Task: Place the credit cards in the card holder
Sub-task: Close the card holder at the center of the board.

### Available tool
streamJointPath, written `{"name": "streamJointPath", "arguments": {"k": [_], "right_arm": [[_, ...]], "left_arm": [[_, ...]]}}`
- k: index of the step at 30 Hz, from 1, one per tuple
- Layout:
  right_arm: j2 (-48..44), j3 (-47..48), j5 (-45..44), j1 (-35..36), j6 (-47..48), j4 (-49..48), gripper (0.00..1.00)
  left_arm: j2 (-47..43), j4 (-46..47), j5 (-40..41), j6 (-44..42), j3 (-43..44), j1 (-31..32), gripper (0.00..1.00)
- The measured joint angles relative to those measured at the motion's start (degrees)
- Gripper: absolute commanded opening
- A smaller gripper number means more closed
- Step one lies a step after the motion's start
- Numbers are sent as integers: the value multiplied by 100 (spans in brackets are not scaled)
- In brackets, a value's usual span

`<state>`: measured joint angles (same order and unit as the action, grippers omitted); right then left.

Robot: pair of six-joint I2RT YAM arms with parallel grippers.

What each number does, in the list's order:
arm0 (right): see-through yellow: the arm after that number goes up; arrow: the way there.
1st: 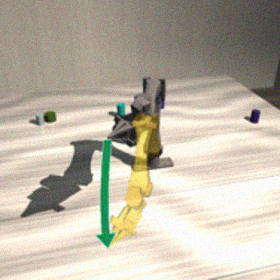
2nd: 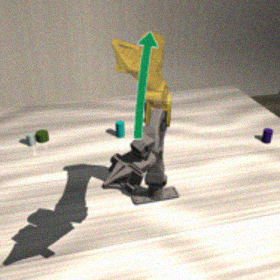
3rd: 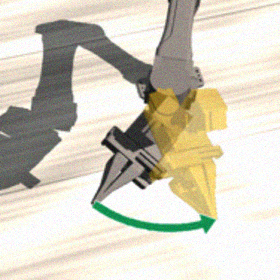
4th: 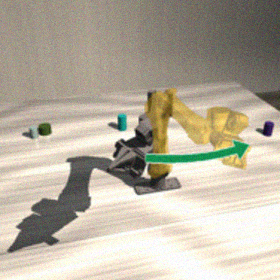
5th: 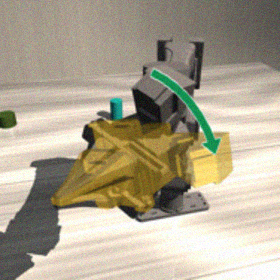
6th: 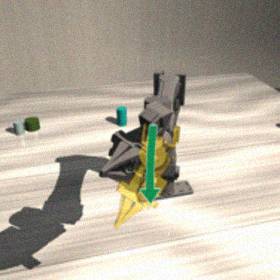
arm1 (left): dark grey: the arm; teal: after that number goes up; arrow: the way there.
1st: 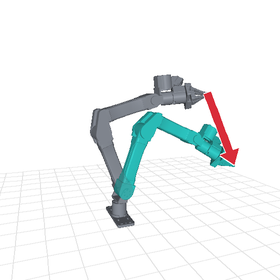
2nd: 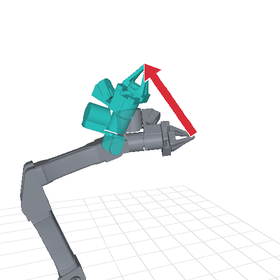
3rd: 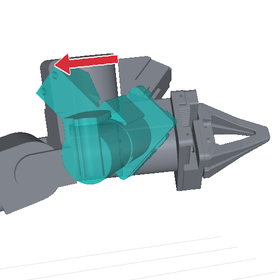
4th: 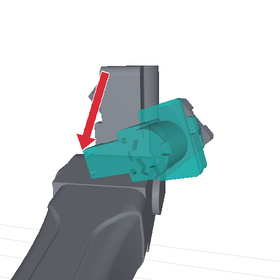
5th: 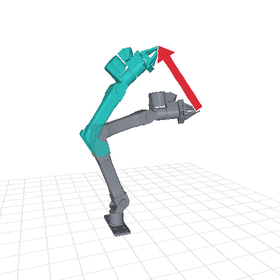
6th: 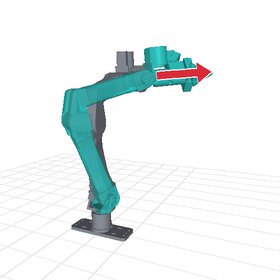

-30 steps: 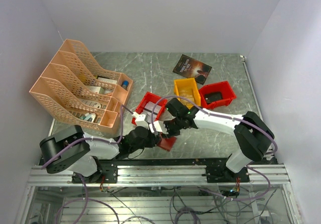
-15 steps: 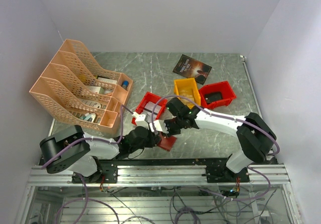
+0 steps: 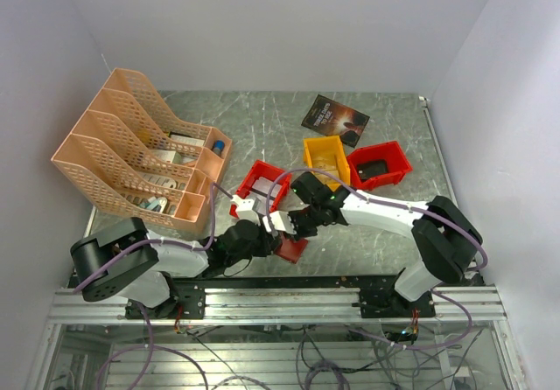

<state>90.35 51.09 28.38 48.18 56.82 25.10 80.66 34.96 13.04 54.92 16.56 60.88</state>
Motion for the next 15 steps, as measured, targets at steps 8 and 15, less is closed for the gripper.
{"name": "streamJointPath", "arguments": {"k": [8,15], "right_arm": [[-96,-155,-90,-22,-55,-138,21],[-96,-157,-98,-24,-72,-179,20]], "left_arm": [[2,11,0,0,0,0,7],[20,37,-2,0,0,0,7]]}}
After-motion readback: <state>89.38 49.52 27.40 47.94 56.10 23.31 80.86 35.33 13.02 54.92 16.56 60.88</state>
